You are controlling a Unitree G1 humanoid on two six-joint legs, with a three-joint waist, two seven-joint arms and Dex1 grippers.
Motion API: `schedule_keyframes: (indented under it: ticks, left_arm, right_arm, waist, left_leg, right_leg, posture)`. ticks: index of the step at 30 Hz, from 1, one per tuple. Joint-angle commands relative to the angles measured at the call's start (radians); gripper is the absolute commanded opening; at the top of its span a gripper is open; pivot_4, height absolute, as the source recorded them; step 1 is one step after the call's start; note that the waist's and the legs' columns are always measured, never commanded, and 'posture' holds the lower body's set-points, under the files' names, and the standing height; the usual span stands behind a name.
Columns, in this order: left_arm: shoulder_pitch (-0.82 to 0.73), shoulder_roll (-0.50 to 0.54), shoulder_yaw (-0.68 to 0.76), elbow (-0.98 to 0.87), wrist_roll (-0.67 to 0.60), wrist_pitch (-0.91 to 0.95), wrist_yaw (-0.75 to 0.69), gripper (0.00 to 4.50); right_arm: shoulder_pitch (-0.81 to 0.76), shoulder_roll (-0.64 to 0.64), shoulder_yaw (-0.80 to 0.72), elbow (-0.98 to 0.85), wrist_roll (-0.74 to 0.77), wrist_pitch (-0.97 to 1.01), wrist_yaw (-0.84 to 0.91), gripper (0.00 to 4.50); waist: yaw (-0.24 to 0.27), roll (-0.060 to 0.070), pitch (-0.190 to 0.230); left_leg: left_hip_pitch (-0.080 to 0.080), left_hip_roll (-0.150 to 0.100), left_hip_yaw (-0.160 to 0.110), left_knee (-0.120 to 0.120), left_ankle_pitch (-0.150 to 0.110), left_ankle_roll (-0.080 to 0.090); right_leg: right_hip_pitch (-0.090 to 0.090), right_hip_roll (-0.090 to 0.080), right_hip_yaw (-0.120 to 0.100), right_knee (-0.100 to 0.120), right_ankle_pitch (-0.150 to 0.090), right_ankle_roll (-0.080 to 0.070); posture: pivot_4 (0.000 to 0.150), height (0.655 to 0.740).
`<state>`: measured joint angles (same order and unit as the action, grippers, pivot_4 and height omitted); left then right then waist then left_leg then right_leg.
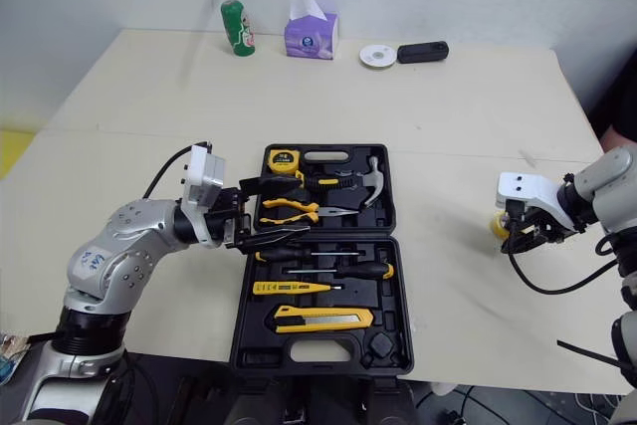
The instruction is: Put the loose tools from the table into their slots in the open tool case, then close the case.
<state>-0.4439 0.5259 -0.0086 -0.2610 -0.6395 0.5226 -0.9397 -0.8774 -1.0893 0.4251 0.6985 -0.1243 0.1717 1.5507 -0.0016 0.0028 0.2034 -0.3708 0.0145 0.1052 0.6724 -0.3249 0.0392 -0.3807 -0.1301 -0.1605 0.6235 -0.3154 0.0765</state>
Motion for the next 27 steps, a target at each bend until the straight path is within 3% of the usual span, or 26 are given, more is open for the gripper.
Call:
schedule_keyframes:
  ticks: [1,2,12,15,20,27]
  left_arm:
    - [0.007,0.011,0.017,-0.032,-0.005,-0.007,-0.002,4.50]
    - [0.008,0.011,0.016,-0.031,-0.004,-0.008,-0.003,4.50]
    - [0.004,0.010,0.002,-0.018,0.001,-0.052,-0.057,4.50]
    - [0.010,0.026,0.005,-0.019,0.001,-0.075,-0.101,4.50]
    - [0.024,0.101,-0.023,-0.044,-0.020,-0.056,-0.226,4.50]
    - [0.019,0.091,-0.066,0.011,0.040,-0.138,-0.288,4.50]
  right_arm:
    - [0.004,-0.001,-0.039,-0.007,-0.010,-0.023,0.016,0.47]
    - [0.004,-0.002,-0.038,-0.007,-0.016,-0.026,0.014,0.03]
    - [0.024,-0.056,-0.091,-0.139,0.005,-0.056,0.034,0.03]
    - [0.067,-0.087,-0.139,-0.269,0.053,-0.035,0.058,0.03]
    - [0.196,-0.197,-0.219,-0.630,0.284,0.106,0.064,0.03]
    - [0.372,-0.202,-0.347,-1.072,0.514,0.334,0.001,0.03]
  waist:
    - [0.000,0.000,0.000]
    - [0.000,0.000,0.000]
    - [0.001,0.000,0.000]
    - [0.002,0.000,0.000]
    - [0.003,0.000,0.000]
    - [0.005,0.000,0.000]
  left_leg:
    - [0.000,0.000,0.000,0.000,0.000,0.000]
    - [0.000,0.000,0.000,0.001,0.000,0.000]
    - [0.000,0.000,0.000,0.002,0.000,0.000]
    - [0.000,0.000,-0.001,0.002,0.000,0.000]
    - [0.000,0.000,-0.002,0.002,0.000,0.000]
    - [0.000,0.000,-0.003,0.003,-0.001,-0.001]
  right_leg:
    - [0.000,0.000,0.000,0.000,0.000,0.000]
    - [0.000,0.000,0.000,0.000,0.000,0.000]
    - [0.000,0.000,0.000,0.001,0.000,0.000]
    - [0.000,0.000,0.000,0.001,0.000,0.000]
    - [0.000,0.000,0.000,0.000,0.000,0.000]
    - [0.001,0.000,0.000,-0.003,0.000,0.000]
  posture:
    - [0.150,0.7400]
    - [0.150,0.7400]
    - [0.150,0.7400]
    - [0.150,0.7400]
    - [0.150,0.7400]
    - [0.150,0.7400]
